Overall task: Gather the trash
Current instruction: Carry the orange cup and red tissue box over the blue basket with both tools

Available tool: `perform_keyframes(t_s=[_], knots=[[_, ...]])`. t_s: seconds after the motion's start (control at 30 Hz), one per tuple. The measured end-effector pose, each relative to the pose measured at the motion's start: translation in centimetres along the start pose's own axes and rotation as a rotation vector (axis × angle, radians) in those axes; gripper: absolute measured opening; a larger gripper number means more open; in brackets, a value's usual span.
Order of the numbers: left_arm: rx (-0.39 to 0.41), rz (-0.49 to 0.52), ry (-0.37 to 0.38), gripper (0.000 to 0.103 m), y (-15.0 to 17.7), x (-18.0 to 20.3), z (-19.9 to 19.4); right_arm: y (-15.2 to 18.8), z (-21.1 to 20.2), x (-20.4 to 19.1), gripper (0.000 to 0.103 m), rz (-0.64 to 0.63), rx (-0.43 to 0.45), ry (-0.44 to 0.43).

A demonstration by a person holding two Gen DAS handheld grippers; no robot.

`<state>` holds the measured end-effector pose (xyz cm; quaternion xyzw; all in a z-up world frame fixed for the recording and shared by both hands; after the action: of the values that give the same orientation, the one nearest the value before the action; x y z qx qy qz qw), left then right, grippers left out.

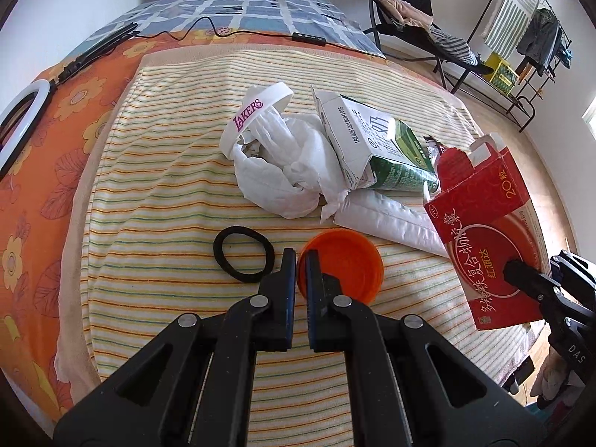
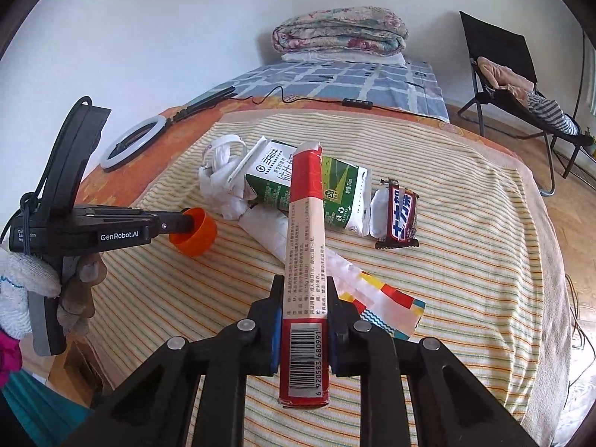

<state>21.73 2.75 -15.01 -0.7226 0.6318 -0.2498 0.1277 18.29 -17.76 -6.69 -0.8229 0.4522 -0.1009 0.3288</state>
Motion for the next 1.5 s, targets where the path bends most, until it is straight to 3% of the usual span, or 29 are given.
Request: perform_keyframes(t_s=[0.77,1.5], knots=[[0.029,0.113,0.027,0.003,6.0,3.9,-5.6,3.8,-5.9,-3.3,0.017,-0.028,0.014,-0.047],[-0.024,0.193,0.03,0.003,16.9,5.5,-9.1,12.1,-10.9,-7.5,0.017,-0.052,-0.036,-0.16]])
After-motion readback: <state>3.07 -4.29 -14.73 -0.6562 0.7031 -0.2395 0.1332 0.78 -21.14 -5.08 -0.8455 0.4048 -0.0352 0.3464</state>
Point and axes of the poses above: each gripper's, at about its wrist camera, not at the fingertips, and z roughly the way its jaws point, x to its right, y to its underside, the point moved 9 cm from there along z, roughly the way its jaws point
